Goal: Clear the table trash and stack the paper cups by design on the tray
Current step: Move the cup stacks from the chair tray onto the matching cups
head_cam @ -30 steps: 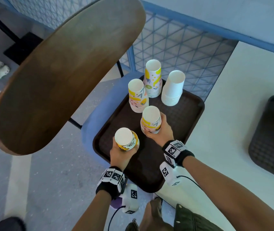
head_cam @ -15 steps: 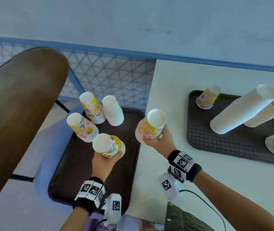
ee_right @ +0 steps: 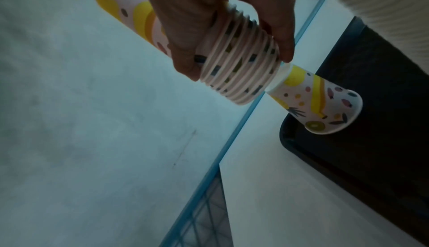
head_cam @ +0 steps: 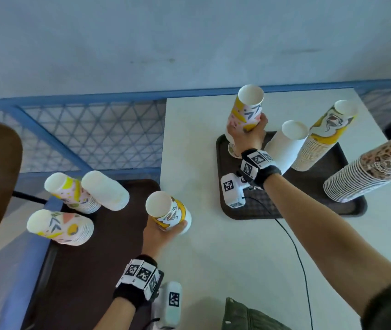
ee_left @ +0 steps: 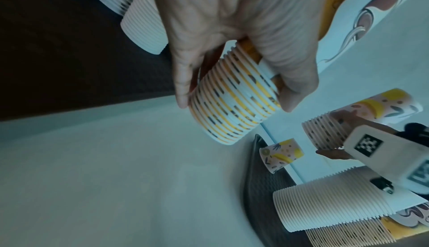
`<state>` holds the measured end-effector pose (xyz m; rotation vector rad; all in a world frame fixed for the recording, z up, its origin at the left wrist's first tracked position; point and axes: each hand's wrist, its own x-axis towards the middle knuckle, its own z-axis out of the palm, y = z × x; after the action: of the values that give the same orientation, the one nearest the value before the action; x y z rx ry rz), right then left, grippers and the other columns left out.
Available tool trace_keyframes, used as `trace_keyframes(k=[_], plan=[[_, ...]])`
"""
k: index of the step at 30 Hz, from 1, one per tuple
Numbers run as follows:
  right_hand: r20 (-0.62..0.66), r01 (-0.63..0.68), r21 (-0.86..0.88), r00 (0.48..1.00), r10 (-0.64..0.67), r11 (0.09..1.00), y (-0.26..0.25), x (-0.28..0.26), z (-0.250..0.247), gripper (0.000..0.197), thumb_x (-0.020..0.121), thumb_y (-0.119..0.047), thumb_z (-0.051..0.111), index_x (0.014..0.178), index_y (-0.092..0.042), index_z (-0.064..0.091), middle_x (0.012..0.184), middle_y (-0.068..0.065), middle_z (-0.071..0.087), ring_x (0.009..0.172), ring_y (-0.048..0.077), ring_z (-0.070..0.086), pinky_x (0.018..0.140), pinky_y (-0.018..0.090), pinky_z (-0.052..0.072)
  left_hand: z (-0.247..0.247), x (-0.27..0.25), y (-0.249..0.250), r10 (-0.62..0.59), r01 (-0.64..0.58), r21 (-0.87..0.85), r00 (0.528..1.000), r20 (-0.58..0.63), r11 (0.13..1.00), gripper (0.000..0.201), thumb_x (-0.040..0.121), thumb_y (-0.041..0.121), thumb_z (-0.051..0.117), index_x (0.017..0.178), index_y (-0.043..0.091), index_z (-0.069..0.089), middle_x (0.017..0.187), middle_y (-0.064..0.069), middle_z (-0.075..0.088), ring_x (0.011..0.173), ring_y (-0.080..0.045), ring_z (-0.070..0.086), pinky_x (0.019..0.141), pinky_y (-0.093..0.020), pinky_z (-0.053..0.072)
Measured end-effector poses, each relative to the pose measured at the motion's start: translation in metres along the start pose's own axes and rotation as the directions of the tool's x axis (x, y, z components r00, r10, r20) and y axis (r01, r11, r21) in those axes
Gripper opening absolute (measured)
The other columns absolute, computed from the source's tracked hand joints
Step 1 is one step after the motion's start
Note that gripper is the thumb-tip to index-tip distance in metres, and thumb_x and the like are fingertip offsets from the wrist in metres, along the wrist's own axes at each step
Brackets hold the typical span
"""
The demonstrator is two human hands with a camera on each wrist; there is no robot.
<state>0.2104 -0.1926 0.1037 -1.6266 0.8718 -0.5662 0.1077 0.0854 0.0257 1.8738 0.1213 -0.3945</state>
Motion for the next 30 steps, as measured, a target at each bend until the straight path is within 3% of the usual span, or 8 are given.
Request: trace_keyframes(k=[5,11,14,17,20,26,28,30], plan=[[-0.082,-0.082,-0.034,0.994,0.079,0.996,0.013,0.027,0.017,0.083,0.065,-0.026,0.076,0.134,-0.017,0.031,0.122,0.021,0.045,0.1,0.035,0.056,0.086,0.042,0.052,0.016,0.006,0.004,0.016,-0.016,0.012,1.0,-0.005,1.0,0.087,0.04,0.052,0.075,0.118,0.027,0.047,0.105,0.016,0.058,0.107,-0.012,0.057,0.096,-0.025,0.038],[-0.085,-0.146,-0.075,0.987,0.139,0.986,0.03,0.045,0.024,0.084,0.066,-0.024,0.075,0.136,-0.017,0.029,0.123,0.022,0.044,0.101,0.038,0.055,0.087,0.041,0.05,0.014,0.003,0.007,-0.016,0.016,0.022,1.0,-0.002,1.0,0.083,0.043,0.046,0.078,0.119,0.021,0.052,0.109,0.01,0.065,0.099,-0.001,0.063,0.095,-0.028,0.047],[-0.03,-0.182,-0.145,0.983,0.179,0.973,0.041,0.043,0.023,0.095,0.067,-0.027,0.073,0.143,-0.016,0.016,0.128,0.025,0.043,0.113,0.04,0.05,0.095,0.047,0.045,0.014,0.0,0.007,-0.032,0.032,0.045,0.999,-0.007,0.998,0.084,0.045,0.045,0.078,0.121,0.022,0.052,0.11,0.011,0.065,0.102,-0.004,0.063,0.096,-0.03,0.048],[0.044,-0.212,-0.263,0.972,0.231,0.941,0.056,0.027,0.019,0.113,0.067,-0.032,0.075,0.146,-0.014,-0.003,0.143,0.026,0.028,0.134,0.038,0.032,0.109,0.051,0.031,0.015,-0.001,0.007,-0.041,0.041,0.061,0.999,-0.003,0.997,0.084,0.046,0.044,0.08,0.121,0.022,0.052,0.112,0.008,0.066,0.106,-0.01,0.063,0.098,-0.033,0.048],[0.216,-0.118,-0.286,0.959,0.184,0.951,0.065,-0.013,-0.001,0.103,0.075,-0.026,0.07,0.147,-0.01,-0.002,0.153,0.018,0.017,0.141,0.03,0.02,0.116,0.039,0.02,0.019,0.002,0.013,-0.038,0.037,0.058,0.999,0.008,0.998,0.082,0.046,0.044,0.081,0.121,0.022,0.052,0.112,0.008,0.066,0.106,-0.01,0.063,0.099,-0.036,0.048],[0.641,0.206,-0.401,0.76,0.113,0.892,0.117,-0.11,-0.111,0.045,0.084,-0.024,0.064,0.126,-0.015,0.053,0.128,0.007,0.056,0.118,0.02,0.052,0.105,0.034,0.04,0.053,0.001,0.053,0.056,-0.059,0.016,0.99,0.126,0.998,0.082,0.044,0.045,0.079,0.117,0.016,0.056,0.108,0.004,0.068,0.097,-0.003,0.065,0.096,-0.036,0.05],[0.694,0.346,-0.498,0.709,0.126,0.795,0.143,-0.123,-0.164,0.042,0.086,-0.029,0.059,0.126,-0.018,0.052,0.131,0.005,0.053,0.122,0.02,0.05,0.106,0.027,0.038,0.072,-0.005,0.07,0.095,-0.107,0.044,0.971,0.221,0.993,0.08,0.045,0.048,0.078,0.116,0.017,0.057,0.111,0.001,0.068,0.102,-0.012,0.065,0.096,-0.039,0.051],[0.683,0.437,-0.588,0.719,0.127,0.681,0.167,-0.131,-0.216,0.048,0.085,-0.042,0.051,0.13,-0.028,0.043,0.139,0.008,0.046,0.131,0.025,0.044,0.104,0.03,0.04,0.097,-0.013,0.088,0.123,-0.15,0.056,0.935,0.334,0.987,0.079,0.046,0.049,0.078,0.116,0.018,0.058,0.111,0.002,0.069,0.103,-0.013,0.065,0.096,-0.037,0.052]])
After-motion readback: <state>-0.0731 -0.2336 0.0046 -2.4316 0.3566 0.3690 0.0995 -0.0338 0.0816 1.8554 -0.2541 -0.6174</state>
